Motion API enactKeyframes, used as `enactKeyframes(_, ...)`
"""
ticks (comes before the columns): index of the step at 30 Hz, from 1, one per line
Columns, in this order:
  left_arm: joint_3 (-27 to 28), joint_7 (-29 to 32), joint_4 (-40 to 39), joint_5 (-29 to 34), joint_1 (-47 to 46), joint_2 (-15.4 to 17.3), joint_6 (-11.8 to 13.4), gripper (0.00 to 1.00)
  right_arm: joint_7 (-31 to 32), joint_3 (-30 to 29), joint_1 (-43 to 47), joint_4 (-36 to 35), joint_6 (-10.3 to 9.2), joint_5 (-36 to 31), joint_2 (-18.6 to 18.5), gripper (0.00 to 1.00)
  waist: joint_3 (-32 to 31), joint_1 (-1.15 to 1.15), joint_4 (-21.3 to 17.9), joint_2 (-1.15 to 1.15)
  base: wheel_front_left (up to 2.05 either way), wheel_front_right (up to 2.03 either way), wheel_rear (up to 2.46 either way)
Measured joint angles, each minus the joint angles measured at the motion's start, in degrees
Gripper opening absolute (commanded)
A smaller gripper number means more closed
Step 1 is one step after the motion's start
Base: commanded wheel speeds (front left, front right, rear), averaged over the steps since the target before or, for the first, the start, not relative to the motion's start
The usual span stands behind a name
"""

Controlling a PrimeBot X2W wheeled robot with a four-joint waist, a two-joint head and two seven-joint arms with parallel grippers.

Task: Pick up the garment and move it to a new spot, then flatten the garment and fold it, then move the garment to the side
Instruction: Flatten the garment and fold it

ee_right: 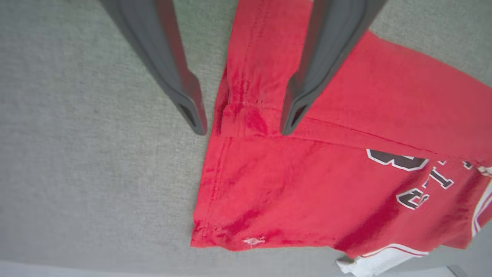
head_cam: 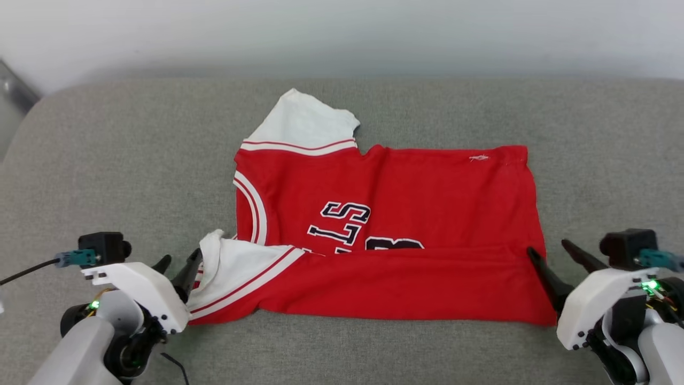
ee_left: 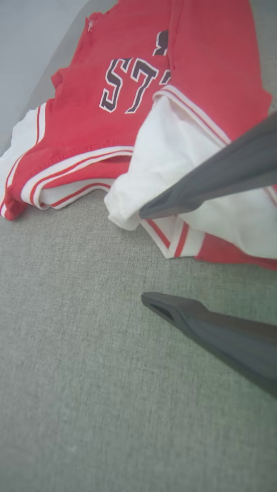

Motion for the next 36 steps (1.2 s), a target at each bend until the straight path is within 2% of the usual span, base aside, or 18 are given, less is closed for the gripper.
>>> enactKeyframes(4, 1.0, 1.0, -3.1, -0.7, 1.6, 2.3, 0.9, 1.00, -6.5, -3.6, 3.3, -4.7, 0.00, -2.8, 1.0, 1.00, -2.9, 0.00, -0.3, 0.00, 0.00, 0.00, 0.00)
enactKeyframes(8, 1.4, 4.5, -7.8, -1.6, 3.0, 6.0, 1.7, 1.00, -11.4, -6.7, 7.5, -9.2, 0.00, -6.1, 3.7, 1.00, -5.6, -0.01, -0.7, 0.00, 0.00, 0.00, 0.00)
enactKeyframes(14, -0.3, 16.8, -16.3, -3.4, 4.1, 12.6, 2.6, 1.00, -13.1, -9.6, 13.0, -16.3, 0.00, -9.9, 7.8, 1.00, -7.7, -0.02, -1.9, 0.00, 0.00, 0.00, 0.00)
enactKeyframes(19, -1.8, 27.3, -20.5, -6.1, 5.3, 17.0, 4.7, 1.00, -12.5, -9.6, 14.4, -20.9, 0.00, -11.7, 9.7, 1.00, -6.5, -0.02, -3.3, 0.00, 0.00, 0.00, 0.00)
enactKeyframes(22, -2.7, 30.6, -20.7, -6.7, 6.7, 18.1, 6.4, 1.00, -12.0, -9.4, 14.4, -22.7, 0.00, -11.9, 10.9, 1.00, -5.3, -0.02, -4.5, 0.00, 0.00, 0.00, 0.00)
enactKeyframes(25, -2.7, 31.5, -19.9, -8.4, 7.2, 17.5, 6.7, 1.00, -11.8, -9.5, 14.0, -23.6, 0.00, -11.9, 11.4, 1.00, -3.6, -0.01, -5.6, 0.00, 0.00, 0.00, 0.00)
enactKeyframes(34, -2.2, 30.7, -13.2, -10.9, 6.9, 13.8, 5.4, 1.00, -11.0, -10.7, 13.3, -24.6, -0.01, -11.7, 12.2, 1.00, 0.6, -0.02, -8.1, 0.00, 0.00, 0.00, 0.00)
enactKeyframes(35, -2.2, 31.0, -12.5, -11.4, 6.7, 13.6, 5.0, 0.66, -10.9, -10.9, 13.3, -24.7, -0.01, -11.6, 12.2, 1.00, 0.8, -0.02, -8.2, 0.00, 0.00, 0.00, 0.00)
enactKeyframes(36, -2.1, 30.9, -12.0, -11.9, 6.5, 13.2, 4.4, 0.40, -10.4, -11.2, 13.3, -24.7, -0.01, -11.4, 12.2, 1.00, 1.0, -0.02, -8.3, 0.00, 0.00, 0.00, 0.00)
